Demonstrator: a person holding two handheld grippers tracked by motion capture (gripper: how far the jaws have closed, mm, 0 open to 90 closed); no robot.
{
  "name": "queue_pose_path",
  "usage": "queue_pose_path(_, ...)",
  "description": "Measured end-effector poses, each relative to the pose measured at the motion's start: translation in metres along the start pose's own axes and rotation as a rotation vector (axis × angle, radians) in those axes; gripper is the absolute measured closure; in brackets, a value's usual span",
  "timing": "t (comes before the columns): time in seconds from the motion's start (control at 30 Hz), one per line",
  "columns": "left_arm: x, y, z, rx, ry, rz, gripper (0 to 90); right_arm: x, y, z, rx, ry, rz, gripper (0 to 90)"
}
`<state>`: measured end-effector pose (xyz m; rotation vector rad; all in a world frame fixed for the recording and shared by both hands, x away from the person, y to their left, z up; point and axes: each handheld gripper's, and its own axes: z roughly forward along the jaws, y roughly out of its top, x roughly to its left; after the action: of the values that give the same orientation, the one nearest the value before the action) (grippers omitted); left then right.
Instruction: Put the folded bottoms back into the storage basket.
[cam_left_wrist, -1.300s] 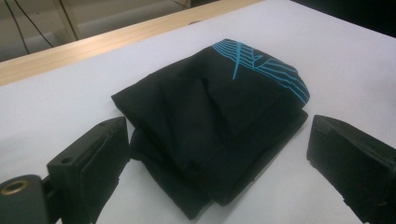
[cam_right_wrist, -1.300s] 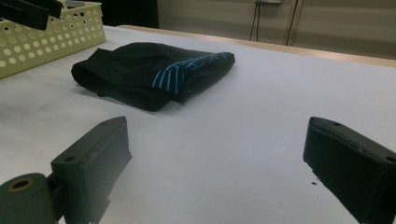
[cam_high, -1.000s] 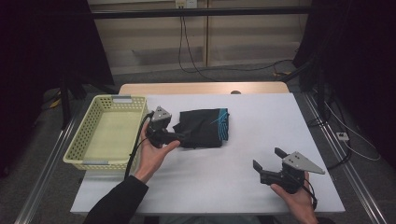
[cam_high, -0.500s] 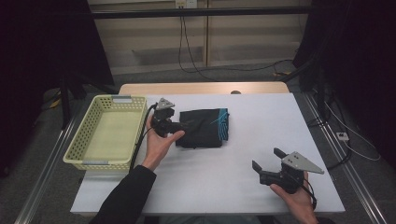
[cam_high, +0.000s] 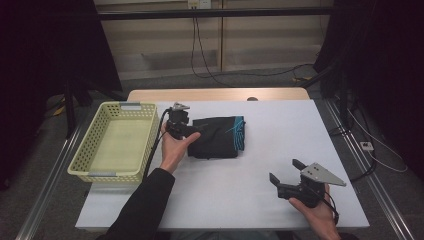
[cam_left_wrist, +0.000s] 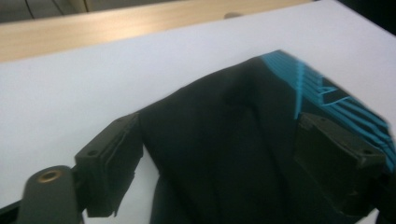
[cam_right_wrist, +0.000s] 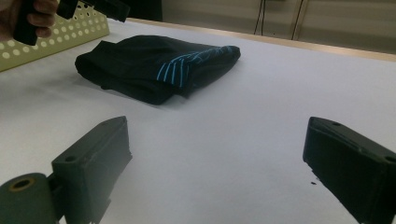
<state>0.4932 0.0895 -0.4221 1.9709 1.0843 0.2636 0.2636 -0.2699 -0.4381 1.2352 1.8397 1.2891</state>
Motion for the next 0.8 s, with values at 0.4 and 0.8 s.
queue_pose_path(0.4,0.013,-0.009,0.012,0.080,0.032,-0.040,36.3,0.000,0.000,0.000,0.010,0.003,-0.001,7.5)
queue_pose_path(0.8,0.009,-0.023,0.027,0.163,0.042,-0.084,43.0,0.000,-0.001,0.001,0.023,0.005,-0.002,7.5)
